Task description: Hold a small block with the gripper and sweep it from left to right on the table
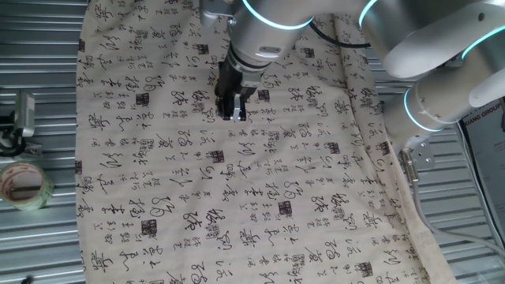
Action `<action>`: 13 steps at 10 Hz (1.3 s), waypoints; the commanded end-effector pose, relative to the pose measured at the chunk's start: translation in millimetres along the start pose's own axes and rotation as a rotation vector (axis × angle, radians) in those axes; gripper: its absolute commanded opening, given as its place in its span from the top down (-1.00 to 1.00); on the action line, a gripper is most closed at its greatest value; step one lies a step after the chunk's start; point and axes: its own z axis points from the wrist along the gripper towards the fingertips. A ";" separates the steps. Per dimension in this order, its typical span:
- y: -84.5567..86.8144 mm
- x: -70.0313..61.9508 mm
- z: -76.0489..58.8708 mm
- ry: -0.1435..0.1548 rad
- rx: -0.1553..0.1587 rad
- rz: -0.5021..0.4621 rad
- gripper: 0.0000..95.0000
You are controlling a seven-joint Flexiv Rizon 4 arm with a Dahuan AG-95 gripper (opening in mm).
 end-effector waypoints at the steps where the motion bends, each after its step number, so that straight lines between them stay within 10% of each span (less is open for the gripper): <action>1: -0.1 0.2 -0.4 0.001 -0.001 0.000 1.00; 13: -26.0 14.5 20.6 -0.013 0.005 -0.065 1.00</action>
